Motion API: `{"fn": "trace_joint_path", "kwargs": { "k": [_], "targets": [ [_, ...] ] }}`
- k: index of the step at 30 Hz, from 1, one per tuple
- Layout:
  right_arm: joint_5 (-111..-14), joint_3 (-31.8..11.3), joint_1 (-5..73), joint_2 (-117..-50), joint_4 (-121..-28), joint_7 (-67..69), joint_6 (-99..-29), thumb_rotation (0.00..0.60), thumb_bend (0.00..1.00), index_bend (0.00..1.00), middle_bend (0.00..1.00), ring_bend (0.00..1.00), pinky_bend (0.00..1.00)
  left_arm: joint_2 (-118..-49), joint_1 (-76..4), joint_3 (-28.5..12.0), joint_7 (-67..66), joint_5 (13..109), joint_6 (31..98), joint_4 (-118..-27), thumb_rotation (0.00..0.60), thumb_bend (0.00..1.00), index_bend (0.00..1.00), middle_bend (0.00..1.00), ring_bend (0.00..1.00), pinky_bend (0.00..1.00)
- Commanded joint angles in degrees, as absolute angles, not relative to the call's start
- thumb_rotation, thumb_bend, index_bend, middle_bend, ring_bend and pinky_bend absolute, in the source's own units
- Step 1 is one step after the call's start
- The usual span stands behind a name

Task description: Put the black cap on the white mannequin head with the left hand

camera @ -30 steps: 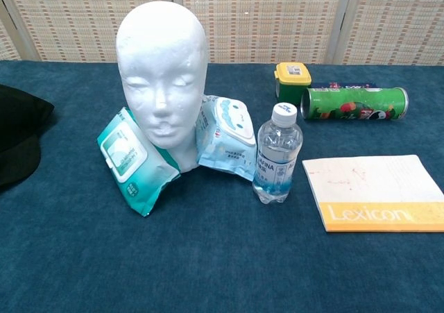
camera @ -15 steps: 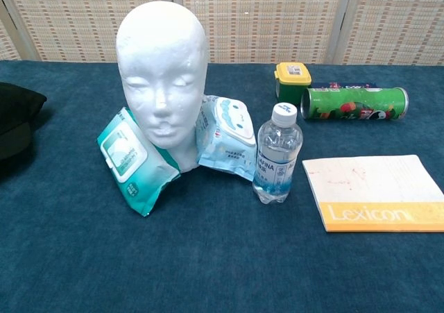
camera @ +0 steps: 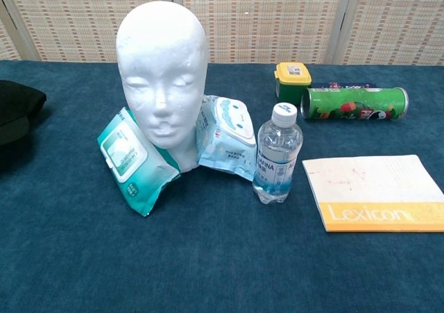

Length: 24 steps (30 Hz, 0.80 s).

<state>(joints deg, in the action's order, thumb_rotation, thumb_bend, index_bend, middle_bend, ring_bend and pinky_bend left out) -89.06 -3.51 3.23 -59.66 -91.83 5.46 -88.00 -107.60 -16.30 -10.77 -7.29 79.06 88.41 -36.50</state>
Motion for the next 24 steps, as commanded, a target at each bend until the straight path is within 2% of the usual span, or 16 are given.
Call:
{"fn": "trace_joint_path", "kwargs": {
  "k": [1, 10, 19, 24],
  "targets": [
    [-89.04, -3.51, 3.23, -59.65, -91.84, 5.47, -87.99, 0.600, 0.00, 0.05, 0.19, 0.14, 0.40, -107.78, -16.30, -11.11, -6.25, 78.83, 88.50, -36.32, 0.600, 0.09, 0.43, 0.53, 0.27, 0.55],
    [-89.07, -3.49, 3.25, -59.69, -91.84, 5.37, -87.94, 0.600, 0.00, 0.05, 0.19, 0.14, 0.40, -108.45, -16.44, -11.73, -4.92, 78.72, 89.59, -34.89, 0.600, 0.09, 0.46, 0.46, 0.25, 0.55],
    [-89.04, -3.52, 3.23, -59.62, -91.85, 5.53, -87.96, 0.600, 0.00, 0.05, 0.19, 0.14, 0.40, -108.08, -16.52, -11.91, -3.98, 78.11, 87.98, -34.83, 0.600, 0.09, 0.50, 0.45, 0.22, 0.55],
    [-89.06, -3.51, 3.25, -59.62, -91.85, 5.51, -87.92, 0.600, 0.00, 0.05, 0.19, 0.14, 0.40, -108.16, -16.56, -12.36, -3.59, 77.68, 87.96, -34.76, 0.600, 0.15, 0.54, 0.45, 0.22, 0.55]
  ]
}}
